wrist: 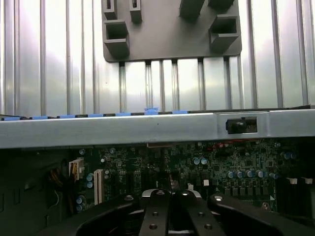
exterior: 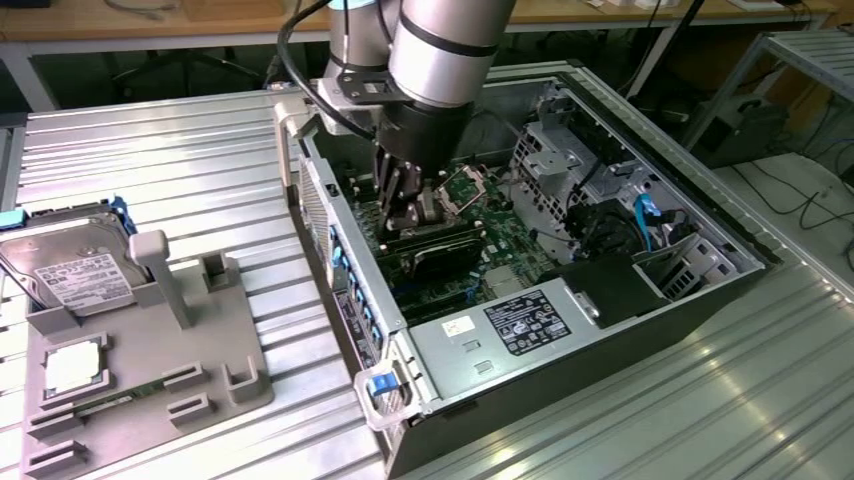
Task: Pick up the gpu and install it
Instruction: 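Press down on the gpu until it lock into place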
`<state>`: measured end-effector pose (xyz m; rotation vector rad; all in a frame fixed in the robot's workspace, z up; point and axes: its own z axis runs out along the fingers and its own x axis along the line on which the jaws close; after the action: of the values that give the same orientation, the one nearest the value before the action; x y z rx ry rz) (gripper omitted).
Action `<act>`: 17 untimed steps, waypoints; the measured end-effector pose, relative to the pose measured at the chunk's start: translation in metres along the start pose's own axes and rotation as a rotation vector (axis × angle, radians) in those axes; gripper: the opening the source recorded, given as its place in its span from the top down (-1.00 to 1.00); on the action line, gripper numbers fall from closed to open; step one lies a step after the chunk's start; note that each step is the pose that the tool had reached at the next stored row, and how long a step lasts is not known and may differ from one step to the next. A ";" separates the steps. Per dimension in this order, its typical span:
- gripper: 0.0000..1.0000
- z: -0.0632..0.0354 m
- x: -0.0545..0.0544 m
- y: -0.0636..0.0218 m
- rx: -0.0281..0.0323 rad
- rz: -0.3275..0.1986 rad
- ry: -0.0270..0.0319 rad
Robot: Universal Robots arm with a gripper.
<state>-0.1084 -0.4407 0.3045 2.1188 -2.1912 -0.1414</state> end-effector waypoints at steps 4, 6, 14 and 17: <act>0.79 0.0020 -0.004 0.0032 -0.0018 0.000 0.0027; 0.79 0.0031 -0.005 0.0060 -0.0023 0.000 0.0041; 0.79 0.0068 -0.013 0.0134 -0.0079 0.002 0.0151; 0.79 0.0072 -0.013 0.0151 -0.0109 0.002 0.0157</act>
<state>-0.1238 -0.4275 0.2994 2.1048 -2.1787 -0.1358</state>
